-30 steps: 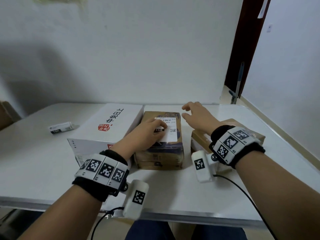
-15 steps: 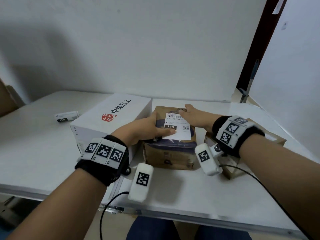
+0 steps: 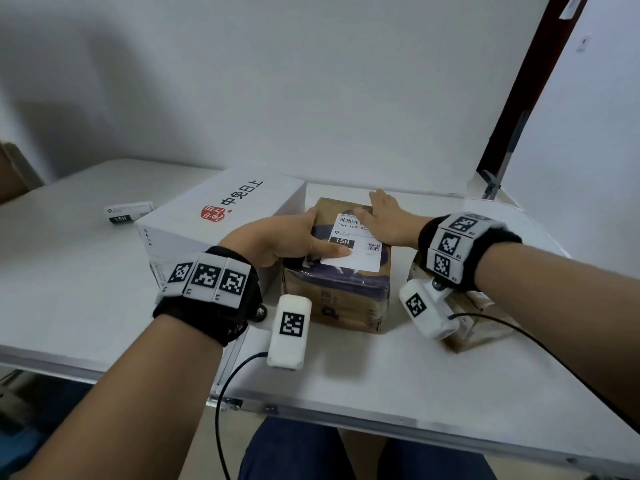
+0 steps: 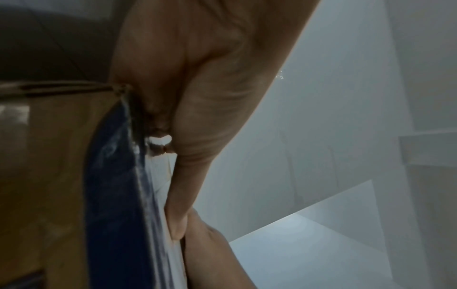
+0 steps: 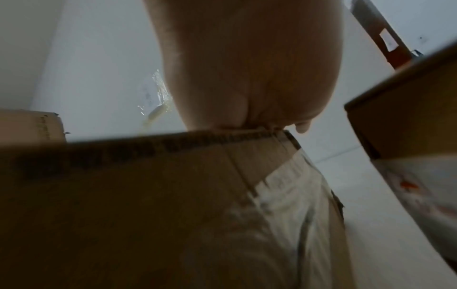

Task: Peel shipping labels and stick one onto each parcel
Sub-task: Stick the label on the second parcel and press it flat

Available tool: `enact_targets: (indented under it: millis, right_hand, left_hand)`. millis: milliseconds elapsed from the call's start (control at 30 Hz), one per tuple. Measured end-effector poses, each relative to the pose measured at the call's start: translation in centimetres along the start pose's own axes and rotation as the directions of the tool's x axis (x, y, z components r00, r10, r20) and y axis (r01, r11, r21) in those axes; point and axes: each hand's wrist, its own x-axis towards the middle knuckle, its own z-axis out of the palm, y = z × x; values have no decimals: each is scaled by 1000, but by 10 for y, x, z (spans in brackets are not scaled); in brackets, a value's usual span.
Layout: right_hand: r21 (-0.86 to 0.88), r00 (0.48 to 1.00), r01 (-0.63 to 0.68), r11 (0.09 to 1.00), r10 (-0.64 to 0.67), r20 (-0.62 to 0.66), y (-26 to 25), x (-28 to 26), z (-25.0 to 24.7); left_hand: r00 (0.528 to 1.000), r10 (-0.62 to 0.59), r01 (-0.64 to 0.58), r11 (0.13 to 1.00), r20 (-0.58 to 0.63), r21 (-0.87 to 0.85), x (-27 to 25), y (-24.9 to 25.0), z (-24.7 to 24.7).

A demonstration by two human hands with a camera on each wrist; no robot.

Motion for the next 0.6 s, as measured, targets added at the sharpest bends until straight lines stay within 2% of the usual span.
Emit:
enact_targets:
  millis: [100, 333, 433, 600]
  right_hand:
    - [12, 998, -4, 1000, 4, -59, -3, 5, 6]
    - [-142, 1000, -16, 990, 13, -18, -8, 9, 12]
    - [-144, 1000, -23, 989, 22, -11, 0, 12, 8]
    - [-53, 992, -122, 991, 121, -19, 7, 23, 3]
  left_hand:
    - [1000, -6, 6, 1000, 12, -6, 3, -2, -1]
    - [1000, 15, -15, 1000, -8, 7, 4, -4, 1]
    - [999, 38, -38, 999, -22, -2, 3, -4, 3]
    - [1000, 30, -30, 999, 0, -15, 1, -3, 3]
